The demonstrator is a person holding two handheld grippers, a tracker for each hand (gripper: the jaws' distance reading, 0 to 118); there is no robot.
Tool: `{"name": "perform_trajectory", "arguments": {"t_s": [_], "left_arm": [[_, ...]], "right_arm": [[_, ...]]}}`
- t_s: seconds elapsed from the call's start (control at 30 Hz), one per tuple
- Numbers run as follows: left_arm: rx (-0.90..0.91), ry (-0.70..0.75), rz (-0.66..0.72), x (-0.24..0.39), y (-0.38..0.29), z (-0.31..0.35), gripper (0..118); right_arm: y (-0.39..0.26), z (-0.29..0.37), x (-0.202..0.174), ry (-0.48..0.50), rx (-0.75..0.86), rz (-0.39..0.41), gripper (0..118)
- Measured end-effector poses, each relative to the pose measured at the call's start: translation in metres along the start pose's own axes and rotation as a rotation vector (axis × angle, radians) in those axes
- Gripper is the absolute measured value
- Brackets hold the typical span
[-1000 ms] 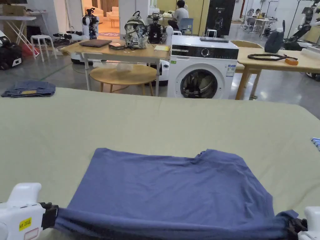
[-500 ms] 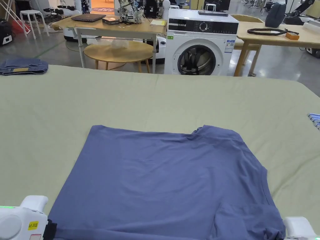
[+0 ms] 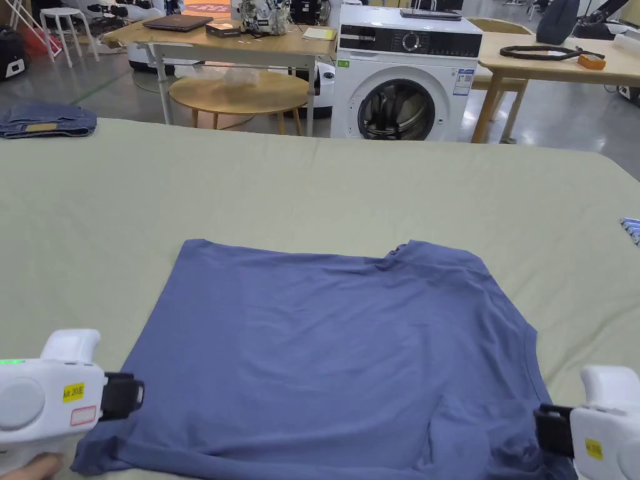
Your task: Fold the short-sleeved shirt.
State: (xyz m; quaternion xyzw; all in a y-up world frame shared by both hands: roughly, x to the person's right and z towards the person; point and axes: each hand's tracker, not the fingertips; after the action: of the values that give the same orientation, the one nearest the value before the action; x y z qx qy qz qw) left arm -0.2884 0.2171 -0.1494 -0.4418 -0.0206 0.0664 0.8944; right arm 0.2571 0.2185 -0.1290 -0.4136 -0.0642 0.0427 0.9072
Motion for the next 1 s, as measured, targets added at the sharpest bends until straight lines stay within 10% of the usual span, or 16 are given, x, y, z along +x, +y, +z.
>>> {"name": "perform_trajectory", "arguments": {"t_s": [0.23, 0.4, 0.67, 1.0], "left_arm": [[0.245, -0.014, -0.061, 0.04, 0.018, 0.003, 32], [0.417, 0.014, -0.076, 0.059, 0.021, 0.012, 2], [0.491, 0.027, -0.1, 0.063, 0.021, 0.033, 0], [0.085, 0.047, -0.045, -0.001, 0.001, 0.029, 0]], "right_arm": [[0.021, 0.006, -0.039, 0.04, 0.283, -0.109, 70], [0.022, 0.017, -0.062, 0.048, 0.441, -0.11, 1], [0.02, 0.023, -0.075, 0.056, 0.526, -0.097, 0], [0.015, 0.013, -0.078, 0.07, 0.45, -0.057, 0]]}}
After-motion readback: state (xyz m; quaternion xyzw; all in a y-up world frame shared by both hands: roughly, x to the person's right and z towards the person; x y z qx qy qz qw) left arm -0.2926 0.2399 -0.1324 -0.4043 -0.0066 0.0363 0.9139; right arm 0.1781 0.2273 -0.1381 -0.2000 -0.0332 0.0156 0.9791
